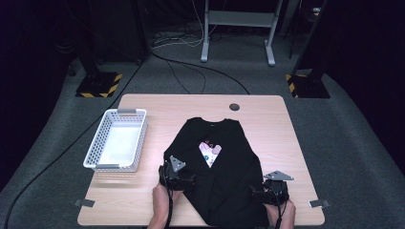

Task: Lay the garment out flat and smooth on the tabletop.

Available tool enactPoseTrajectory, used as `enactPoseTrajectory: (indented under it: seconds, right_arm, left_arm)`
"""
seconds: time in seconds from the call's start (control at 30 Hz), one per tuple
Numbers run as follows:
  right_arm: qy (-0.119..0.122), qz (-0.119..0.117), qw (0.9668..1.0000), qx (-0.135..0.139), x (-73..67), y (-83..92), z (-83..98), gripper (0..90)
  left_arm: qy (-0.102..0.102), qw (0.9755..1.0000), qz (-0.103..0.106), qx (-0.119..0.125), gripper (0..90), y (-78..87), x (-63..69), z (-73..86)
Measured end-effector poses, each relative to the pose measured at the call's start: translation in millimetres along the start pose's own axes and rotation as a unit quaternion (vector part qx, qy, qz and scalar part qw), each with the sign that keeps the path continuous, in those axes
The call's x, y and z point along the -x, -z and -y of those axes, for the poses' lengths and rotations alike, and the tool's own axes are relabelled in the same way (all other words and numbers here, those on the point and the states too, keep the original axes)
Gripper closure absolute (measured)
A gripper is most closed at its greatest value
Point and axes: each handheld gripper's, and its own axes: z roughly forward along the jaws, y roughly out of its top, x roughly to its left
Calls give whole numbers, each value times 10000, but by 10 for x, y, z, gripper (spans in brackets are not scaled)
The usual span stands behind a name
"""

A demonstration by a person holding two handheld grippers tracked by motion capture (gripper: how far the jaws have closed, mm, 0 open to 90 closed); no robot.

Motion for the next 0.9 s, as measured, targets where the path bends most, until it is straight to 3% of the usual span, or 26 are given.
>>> enactPoseTrajectory:
  seconds: [0.23,0.9]
  right_arm:
    - [40,51,9995,302,68,-114,-31,106]
    - [125,-30,9993,344,176,-222,-130,77]
  left_arm:
    - [15,10000,-2,-5,89,-9,-7,-8]
    - [43,10000,-5,13,89,-24,-24,-22]
